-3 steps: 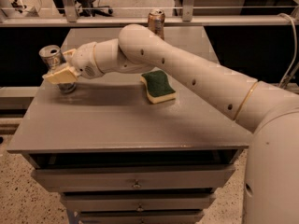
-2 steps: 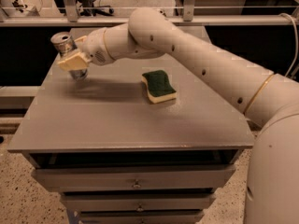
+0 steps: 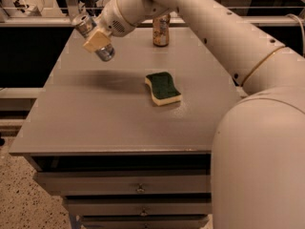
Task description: Knock redbull can over
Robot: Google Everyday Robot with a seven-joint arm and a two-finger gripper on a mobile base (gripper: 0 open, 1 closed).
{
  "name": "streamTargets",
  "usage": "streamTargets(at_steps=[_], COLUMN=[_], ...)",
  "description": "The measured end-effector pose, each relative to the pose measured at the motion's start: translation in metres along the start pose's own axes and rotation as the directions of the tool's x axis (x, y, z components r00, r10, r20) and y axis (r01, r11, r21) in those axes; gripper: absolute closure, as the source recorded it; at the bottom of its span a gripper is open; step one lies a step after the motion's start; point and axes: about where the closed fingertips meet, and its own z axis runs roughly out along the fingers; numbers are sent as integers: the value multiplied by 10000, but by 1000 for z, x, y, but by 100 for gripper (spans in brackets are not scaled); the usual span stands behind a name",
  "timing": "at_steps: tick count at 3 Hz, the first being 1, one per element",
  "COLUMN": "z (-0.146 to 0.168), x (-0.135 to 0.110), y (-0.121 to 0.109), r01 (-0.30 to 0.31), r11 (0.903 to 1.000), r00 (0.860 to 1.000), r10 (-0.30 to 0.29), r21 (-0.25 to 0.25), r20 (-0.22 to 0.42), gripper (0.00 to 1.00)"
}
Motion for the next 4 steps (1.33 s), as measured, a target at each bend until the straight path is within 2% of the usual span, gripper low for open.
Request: streamTargets(at_steps=[1, 2, 3, 4], z=[0, 5, 9, 14], x=[33, 63, 80, 83], y=[-9, -5, -1, 4], r01=[627, 986, 1009, 1021], r11=[9971, 9880, 9809, 9744], r00=[9707, 9019, 8482, 8267], r10=[-710, -1393, -1723, -1950], r21=[-432, -1192, -1665, -2002], r20=[-2296, -4089, -5008, -5277], gripper=[100, 100, 81, 58])
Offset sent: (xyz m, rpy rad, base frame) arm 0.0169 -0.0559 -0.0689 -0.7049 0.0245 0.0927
